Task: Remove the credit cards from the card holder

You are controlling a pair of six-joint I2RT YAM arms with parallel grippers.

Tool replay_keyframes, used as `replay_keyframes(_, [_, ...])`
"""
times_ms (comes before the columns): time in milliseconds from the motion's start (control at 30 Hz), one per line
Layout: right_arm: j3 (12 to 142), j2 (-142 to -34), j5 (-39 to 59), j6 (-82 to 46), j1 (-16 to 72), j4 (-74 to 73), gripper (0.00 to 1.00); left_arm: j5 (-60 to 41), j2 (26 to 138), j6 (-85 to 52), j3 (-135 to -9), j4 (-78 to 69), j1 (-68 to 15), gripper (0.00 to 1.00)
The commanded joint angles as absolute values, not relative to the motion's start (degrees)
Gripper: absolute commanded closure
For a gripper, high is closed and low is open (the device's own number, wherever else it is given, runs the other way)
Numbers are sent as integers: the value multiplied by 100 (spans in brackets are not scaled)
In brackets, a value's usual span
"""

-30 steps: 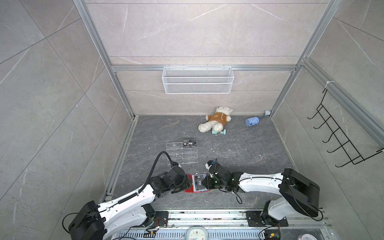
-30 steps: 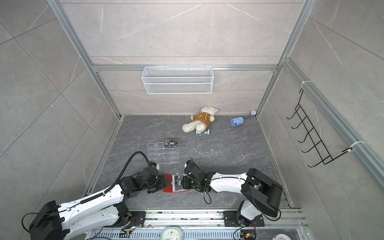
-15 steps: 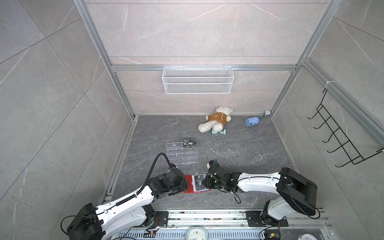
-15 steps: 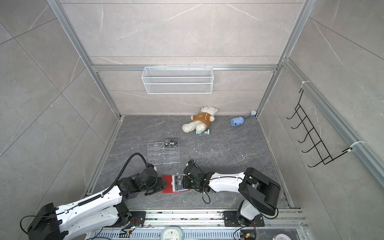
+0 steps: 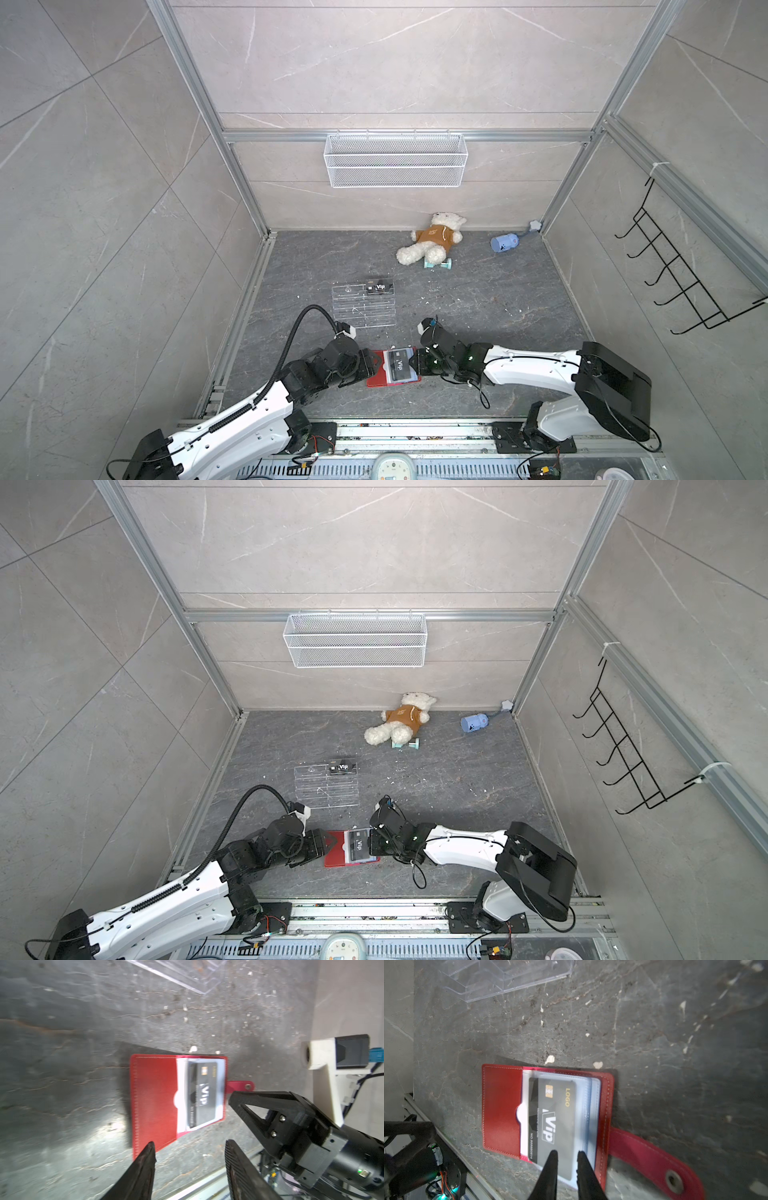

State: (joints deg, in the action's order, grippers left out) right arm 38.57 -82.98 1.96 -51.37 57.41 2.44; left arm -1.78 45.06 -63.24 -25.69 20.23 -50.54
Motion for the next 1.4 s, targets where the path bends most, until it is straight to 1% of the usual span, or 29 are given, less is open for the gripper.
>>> replay_keyframes(0, [4065, -8002, -1, -4949, 5745, 682, 79, -686, 4663, -6467, -2636, 1330, -5063, 47])
replay_keyframes(167, [4157, -7927, 75, -4869, 5733, 763, 79, -1072, 5042, -6725, -2436, 433, -5063, 53])
replay_keyframes(267, [4149, -8009, 143, -4903, 5724, 666, 80, -1126, 5288, -6893, -2375, 276, -5065, 56])
replay_keyframes(467, [4105, -8314, 311, -4975, 5687, 360, 92, -1169, 5603, -7086, -2242, 57, -5063, 59])
replay_keyframes(667, [4061, -8581, 426, -4984, 5643, 161, 99, -1217, 5773, -7209, -2000, -319, -5055, 59])
replay_keyframes(967, [3884, -8795, 588, -5080, 5548, -276, 100, -1353, 6230, -7267, -1873, -744, -5021, 61])
replay_keyframes(1133, [3841, -8861, 615, -5072, 5545, -359, 100, -1336, 6276, -7327, -1745, -914, -4994, 61])
replay_keyframes(1367, [3791, -8973, 615, -5080, 5546, -412, 100, -1353, 6293, -7521, -1391, -1513, -4949, 62])
